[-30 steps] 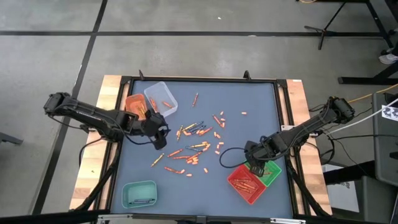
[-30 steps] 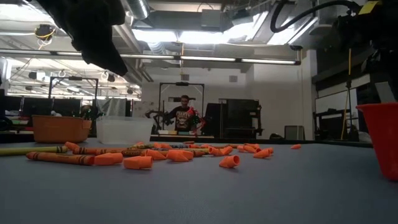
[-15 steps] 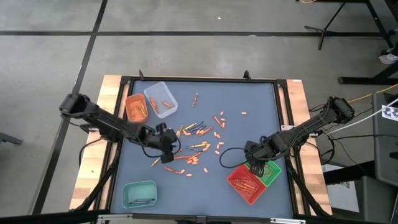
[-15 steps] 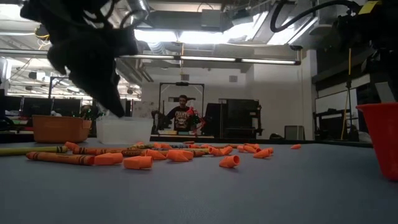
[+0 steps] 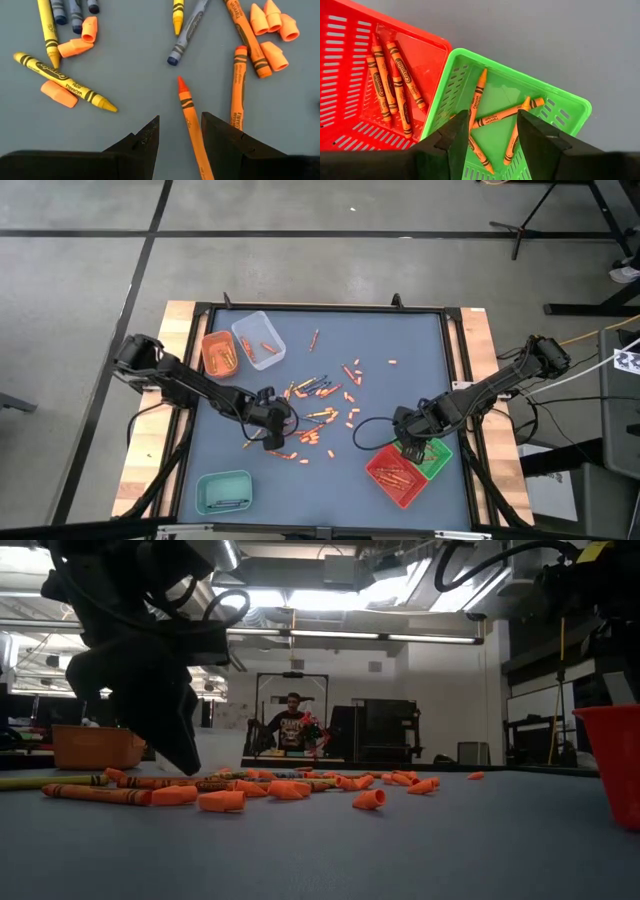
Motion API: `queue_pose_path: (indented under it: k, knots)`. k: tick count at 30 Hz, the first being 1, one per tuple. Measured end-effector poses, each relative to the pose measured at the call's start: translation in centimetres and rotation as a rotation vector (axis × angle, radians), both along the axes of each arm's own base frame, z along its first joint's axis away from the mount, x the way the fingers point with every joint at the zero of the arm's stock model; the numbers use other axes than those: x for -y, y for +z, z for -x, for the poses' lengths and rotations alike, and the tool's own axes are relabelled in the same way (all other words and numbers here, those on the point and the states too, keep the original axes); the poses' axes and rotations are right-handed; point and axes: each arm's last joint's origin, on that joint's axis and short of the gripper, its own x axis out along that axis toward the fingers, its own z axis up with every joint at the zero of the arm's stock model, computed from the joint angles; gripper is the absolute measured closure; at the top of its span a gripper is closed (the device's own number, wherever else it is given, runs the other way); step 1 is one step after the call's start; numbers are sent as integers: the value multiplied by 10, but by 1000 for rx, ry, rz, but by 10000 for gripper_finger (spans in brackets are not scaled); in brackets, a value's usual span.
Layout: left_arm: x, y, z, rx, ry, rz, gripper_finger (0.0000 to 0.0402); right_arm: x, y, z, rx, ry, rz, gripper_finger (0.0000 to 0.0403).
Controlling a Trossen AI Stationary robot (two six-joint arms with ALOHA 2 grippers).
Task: Sort crayons
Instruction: Put the red crayon into the red bin
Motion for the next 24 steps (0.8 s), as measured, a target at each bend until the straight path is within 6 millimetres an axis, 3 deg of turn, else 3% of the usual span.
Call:
queue_pose_path:
  k: [10,20,24]
  knots:
    - [3,-1,0,-1,0,6,272,0,0,0,0,0,0,237]
    - [13,-17,0,-44,-3,-11,272,0,0,0,0,0,1,237]
    - [13,-18,0,-44,1,-13,288,0,0,0,0,0,1,237]
